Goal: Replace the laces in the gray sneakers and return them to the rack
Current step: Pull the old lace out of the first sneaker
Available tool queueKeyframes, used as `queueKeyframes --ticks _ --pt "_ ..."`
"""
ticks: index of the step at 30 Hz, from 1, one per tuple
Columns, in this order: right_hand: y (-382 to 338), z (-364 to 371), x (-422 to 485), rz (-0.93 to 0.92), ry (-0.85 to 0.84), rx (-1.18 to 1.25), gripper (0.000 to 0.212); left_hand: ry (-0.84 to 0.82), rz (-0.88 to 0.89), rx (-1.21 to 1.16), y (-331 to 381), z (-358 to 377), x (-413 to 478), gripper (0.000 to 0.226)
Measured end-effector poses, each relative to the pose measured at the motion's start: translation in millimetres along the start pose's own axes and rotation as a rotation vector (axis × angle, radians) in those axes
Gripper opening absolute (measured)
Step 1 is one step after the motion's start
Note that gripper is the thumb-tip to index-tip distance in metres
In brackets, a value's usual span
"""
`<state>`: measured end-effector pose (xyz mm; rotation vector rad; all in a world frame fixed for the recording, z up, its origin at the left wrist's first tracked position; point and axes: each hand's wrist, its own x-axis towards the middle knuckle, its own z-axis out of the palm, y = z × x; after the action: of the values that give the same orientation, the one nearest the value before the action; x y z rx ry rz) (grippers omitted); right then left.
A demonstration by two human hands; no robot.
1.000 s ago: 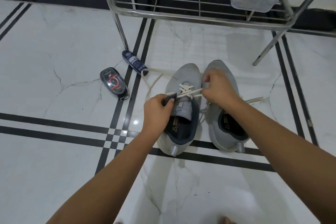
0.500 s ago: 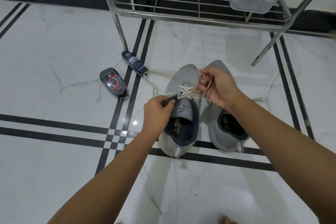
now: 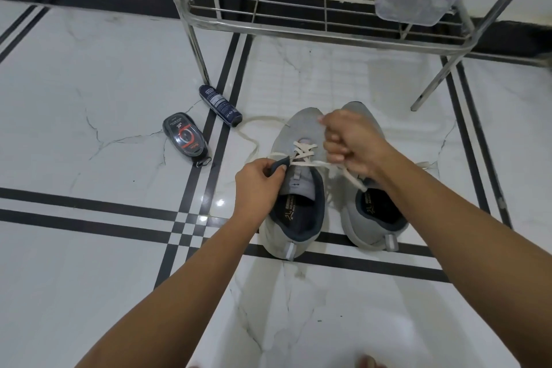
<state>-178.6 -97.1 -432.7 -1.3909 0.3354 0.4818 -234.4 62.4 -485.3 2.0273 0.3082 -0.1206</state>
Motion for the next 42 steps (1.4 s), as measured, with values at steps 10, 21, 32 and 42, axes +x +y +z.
queueKeyframes --ticks 10,21,32,42 --pt "-7 -11 -1 -0.09 0.161 -0.551 0.022 0.002 -0.005 0.011 -1 -2 1 0.018" --pt "27 20 -1 -0.186 0.15 -1.377 0.035 -0.106 0.132 0.179 3 5 8 0.023" --pt "36 15 1 -0.313 0.221 -1.621 0.027 -0.058 0.012 0.037 -14 -9 18 0.019" --pt "44 40 21 -0.526 0.11 -1.901 0.026 -0.055 0.046 0.029 -12 -6 16 0.019"
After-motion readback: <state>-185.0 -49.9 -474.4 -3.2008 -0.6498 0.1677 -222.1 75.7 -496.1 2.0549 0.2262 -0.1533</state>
